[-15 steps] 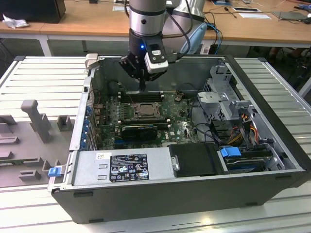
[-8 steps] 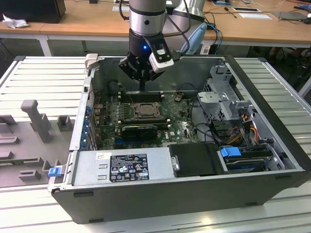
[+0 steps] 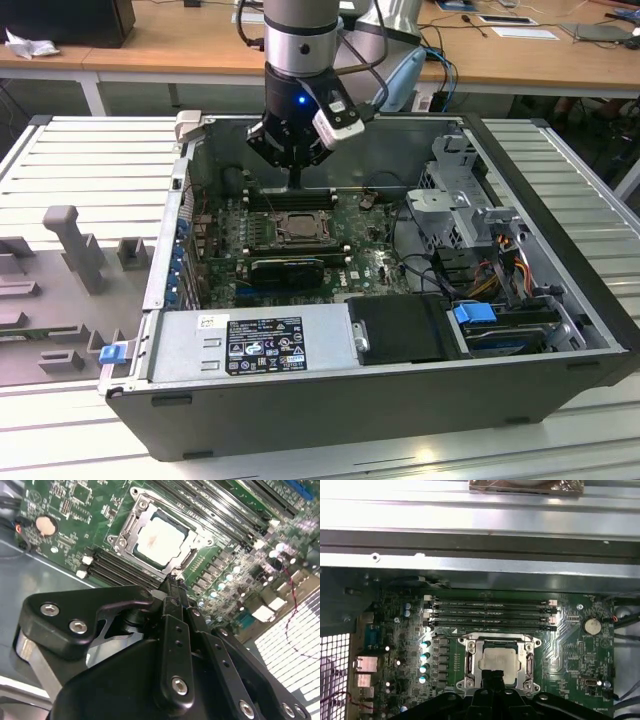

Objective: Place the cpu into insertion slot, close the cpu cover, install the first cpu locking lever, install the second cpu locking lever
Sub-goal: 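Install the first cpu locking lever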

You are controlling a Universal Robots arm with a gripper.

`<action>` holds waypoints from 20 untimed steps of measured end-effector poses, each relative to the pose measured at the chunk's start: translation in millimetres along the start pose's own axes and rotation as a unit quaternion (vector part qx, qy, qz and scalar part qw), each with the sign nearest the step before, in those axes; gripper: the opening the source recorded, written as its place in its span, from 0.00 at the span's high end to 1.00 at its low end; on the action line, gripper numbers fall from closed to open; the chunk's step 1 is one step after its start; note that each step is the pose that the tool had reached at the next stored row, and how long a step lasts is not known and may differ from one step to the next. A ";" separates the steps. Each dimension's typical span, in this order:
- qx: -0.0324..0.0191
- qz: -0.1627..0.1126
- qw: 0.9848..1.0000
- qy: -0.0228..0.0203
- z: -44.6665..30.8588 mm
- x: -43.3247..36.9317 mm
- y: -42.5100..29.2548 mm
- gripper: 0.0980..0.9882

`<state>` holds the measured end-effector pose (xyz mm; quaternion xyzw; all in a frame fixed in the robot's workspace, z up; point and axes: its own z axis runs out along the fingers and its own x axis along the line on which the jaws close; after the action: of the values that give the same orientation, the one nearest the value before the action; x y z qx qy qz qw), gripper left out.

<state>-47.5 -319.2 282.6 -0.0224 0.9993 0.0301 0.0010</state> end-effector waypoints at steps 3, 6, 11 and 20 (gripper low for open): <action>0.000 -0.002 1.000 0.000 0.2 4.9 0.3 0.99; 0.000 -0.003 1.000 -0.002 0.2 14.3 0.7 0.99; 0.000 -0.004 1.000 -0.002 0.9 26.2 1.2 0.99; -0.001 -0.007 1.000 -0.002 10.9 42.7 1.3 0.99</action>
<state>-90.2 -319.2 271.7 -0.0290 0.9991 0.0310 0.0031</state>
